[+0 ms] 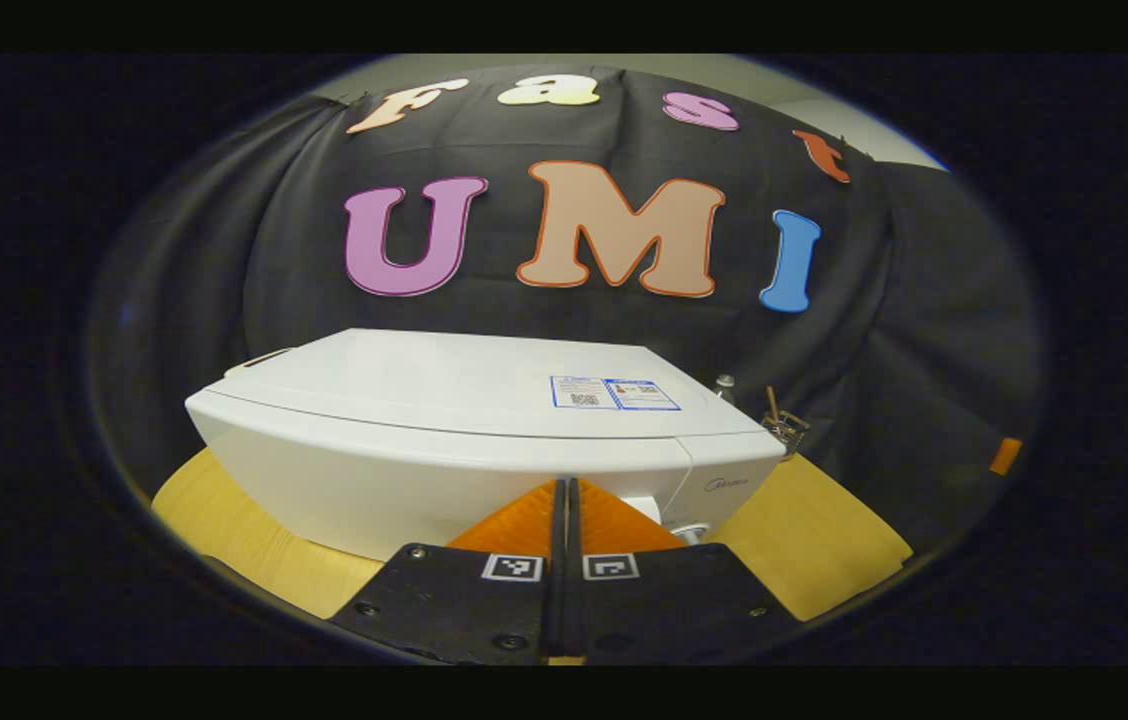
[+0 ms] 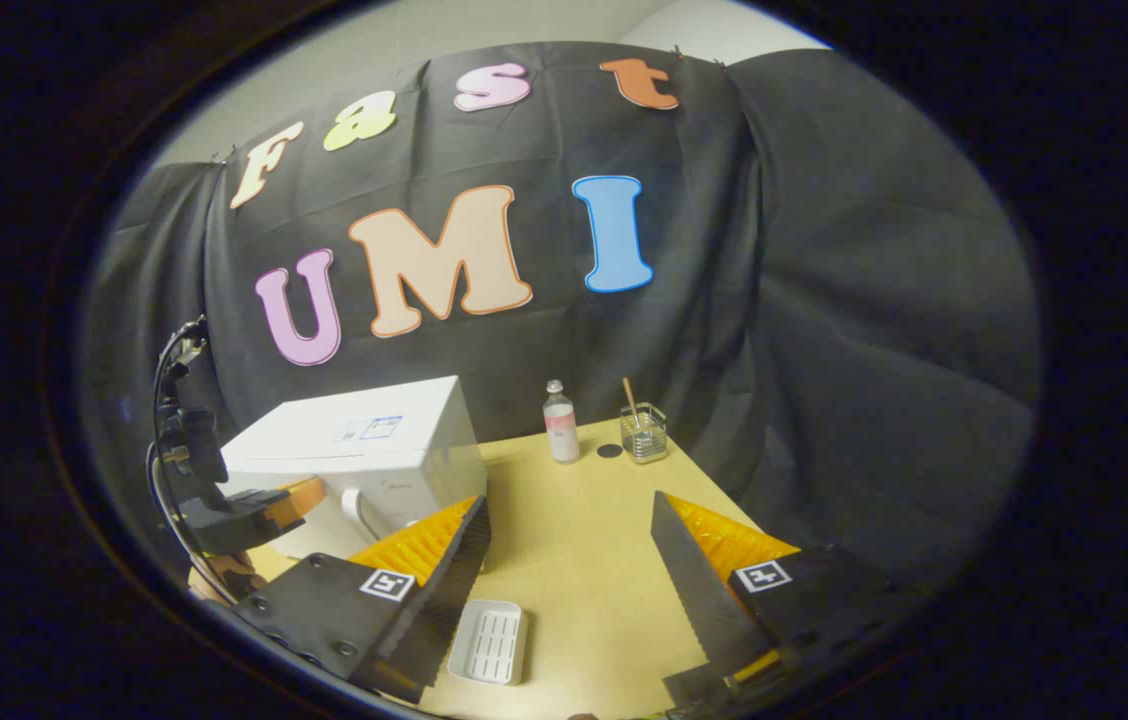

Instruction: Open the microwave oven with the left hand, put the food in, and close the microwave oven.

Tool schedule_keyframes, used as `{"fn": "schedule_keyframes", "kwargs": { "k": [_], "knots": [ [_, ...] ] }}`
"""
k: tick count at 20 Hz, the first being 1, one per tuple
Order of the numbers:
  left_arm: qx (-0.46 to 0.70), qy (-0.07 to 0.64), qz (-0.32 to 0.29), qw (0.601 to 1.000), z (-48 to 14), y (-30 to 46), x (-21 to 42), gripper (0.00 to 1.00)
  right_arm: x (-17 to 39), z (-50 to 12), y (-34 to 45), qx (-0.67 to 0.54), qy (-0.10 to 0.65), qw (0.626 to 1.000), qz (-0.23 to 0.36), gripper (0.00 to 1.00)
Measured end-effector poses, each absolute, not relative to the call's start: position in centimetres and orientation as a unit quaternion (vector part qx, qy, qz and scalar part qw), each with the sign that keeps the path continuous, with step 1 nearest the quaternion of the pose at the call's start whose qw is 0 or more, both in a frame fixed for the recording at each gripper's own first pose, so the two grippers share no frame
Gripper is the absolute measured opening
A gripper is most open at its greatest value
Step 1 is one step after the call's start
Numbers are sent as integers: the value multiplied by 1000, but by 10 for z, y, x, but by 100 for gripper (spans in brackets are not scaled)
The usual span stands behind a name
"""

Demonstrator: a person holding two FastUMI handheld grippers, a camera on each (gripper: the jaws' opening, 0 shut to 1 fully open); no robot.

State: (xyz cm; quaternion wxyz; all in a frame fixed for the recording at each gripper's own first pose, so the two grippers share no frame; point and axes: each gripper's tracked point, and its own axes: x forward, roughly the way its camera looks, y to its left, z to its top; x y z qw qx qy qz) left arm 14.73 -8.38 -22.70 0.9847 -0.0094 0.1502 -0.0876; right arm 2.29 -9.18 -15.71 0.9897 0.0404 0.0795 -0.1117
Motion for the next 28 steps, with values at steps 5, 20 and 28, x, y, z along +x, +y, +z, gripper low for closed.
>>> {"fn": "schedule_keyframes", "kwargs": {
  "k": [5, 20, 28],
  "knots": [
    [4, 151, -91, 984, -220, -82, 141, 1, 31, -138, -94, 24, 67, 993, -99, 99],
    [13, 87, -29, 996, -119, -13, 68, 23, 49, -80, -34, -10, 19, 999, -35, 92],
    [15, 64, -4, 998, -87, 6, 51, 99, 39, -64, -22, -26, 8, 999, -34, 92]
  ]
}}
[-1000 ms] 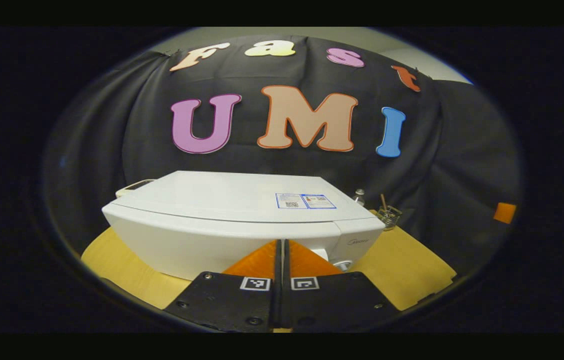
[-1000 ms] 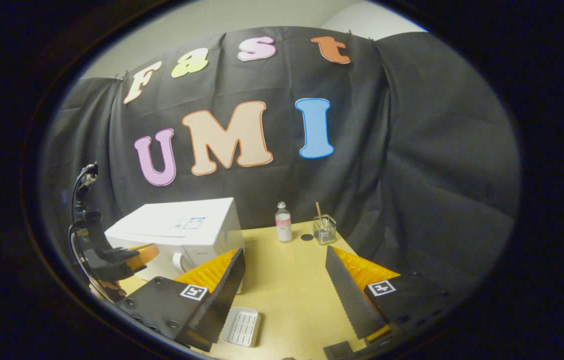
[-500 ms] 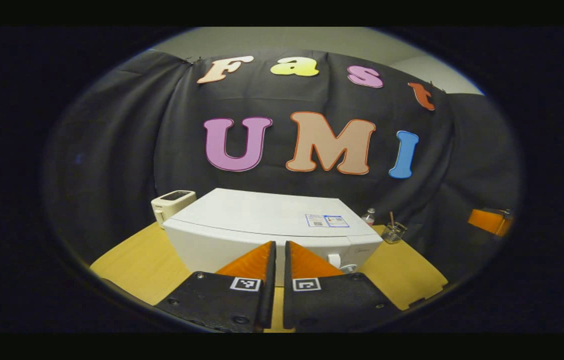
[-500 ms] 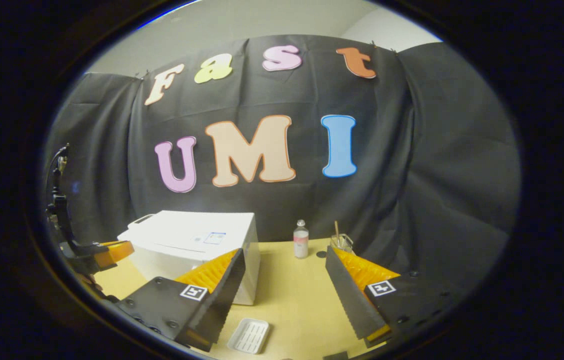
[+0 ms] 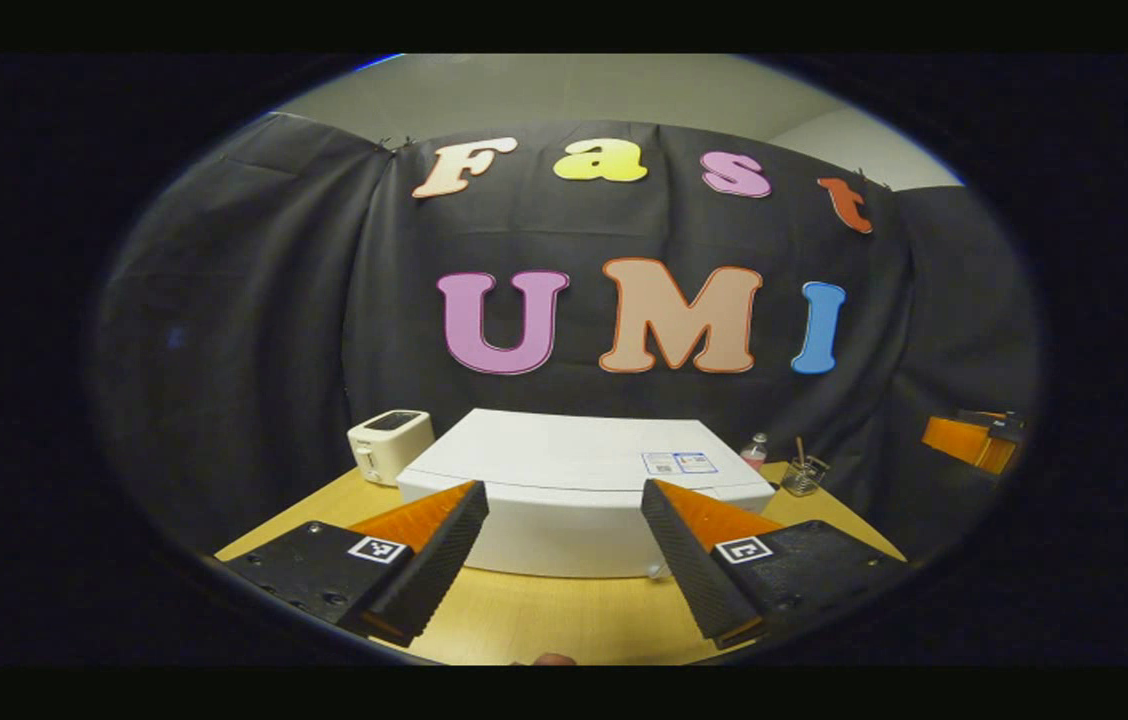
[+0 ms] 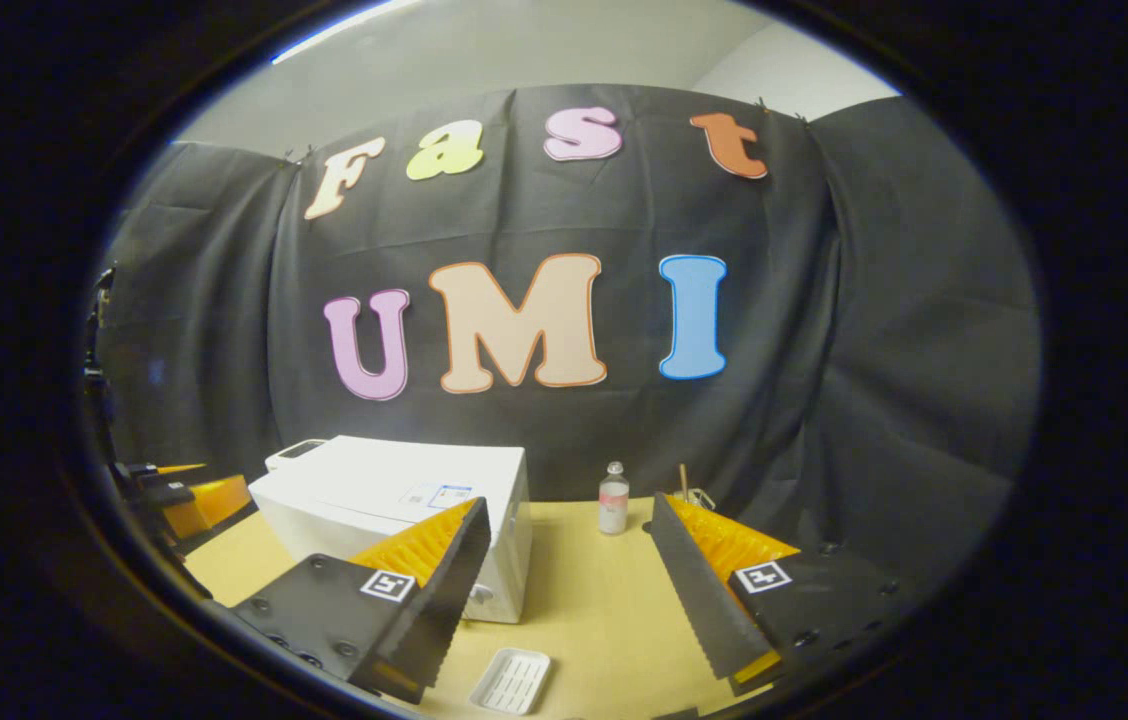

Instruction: Open the microwave oven with the left hand, put the food in, and close the microwave oven.

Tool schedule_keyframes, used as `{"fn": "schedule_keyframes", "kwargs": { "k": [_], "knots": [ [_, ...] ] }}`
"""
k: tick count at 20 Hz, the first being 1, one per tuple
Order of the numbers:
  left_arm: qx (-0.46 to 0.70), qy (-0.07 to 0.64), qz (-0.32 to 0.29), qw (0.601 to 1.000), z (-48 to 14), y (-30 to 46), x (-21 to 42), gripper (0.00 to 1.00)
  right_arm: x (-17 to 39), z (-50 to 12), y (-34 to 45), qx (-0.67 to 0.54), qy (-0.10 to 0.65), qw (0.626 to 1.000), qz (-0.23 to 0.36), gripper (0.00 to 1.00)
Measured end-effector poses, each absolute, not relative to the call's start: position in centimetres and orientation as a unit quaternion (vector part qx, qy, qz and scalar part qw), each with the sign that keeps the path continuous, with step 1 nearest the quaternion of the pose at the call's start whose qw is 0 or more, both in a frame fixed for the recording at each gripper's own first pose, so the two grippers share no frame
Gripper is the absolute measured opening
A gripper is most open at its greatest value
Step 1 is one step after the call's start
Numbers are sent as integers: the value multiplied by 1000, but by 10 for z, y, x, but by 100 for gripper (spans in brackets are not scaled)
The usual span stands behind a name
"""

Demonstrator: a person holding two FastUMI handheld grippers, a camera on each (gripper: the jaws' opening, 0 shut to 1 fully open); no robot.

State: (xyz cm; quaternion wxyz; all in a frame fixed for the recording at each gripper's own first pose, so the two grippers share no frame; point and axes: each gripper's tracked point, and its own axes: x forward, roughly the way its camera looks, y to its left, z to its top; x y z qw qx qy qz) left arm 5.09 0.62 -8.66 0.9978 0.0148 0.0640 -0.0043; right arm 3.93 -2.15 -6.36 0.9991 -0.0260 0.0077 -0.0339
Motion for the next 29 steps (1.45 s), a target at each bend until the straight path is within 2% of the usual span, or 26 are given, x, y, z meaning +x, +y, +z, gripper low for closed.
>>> {"fn": "schedule_keyframes", "kwargs": {
  "k": [1, 6, 22, 23, 29],
  "knots": [
    [16, 62, -7, 998, -84, 7, 52, 96, 36, -61, -20, -25, 6, 999, -34, 92],
    [14, 67, -23, 997, -82, -1, 53, 99, 27, -49, -15, -18, 1, 1000, -25, 92],
    [16, 95, -68, 993, -100, -35, 57, 96, 22, -61, -19, -45, 16, 999, -24, 92],
    [18, 96, -70, 993, -102, -38, 58, 94, 21, -62, -21, -45, 17, 999, -25, 92],
    [28, 92, -90, 991, -100, -57, 62, 96, 20, -62, -31, -43, 17, 998, -33, 92]
  ]
}}
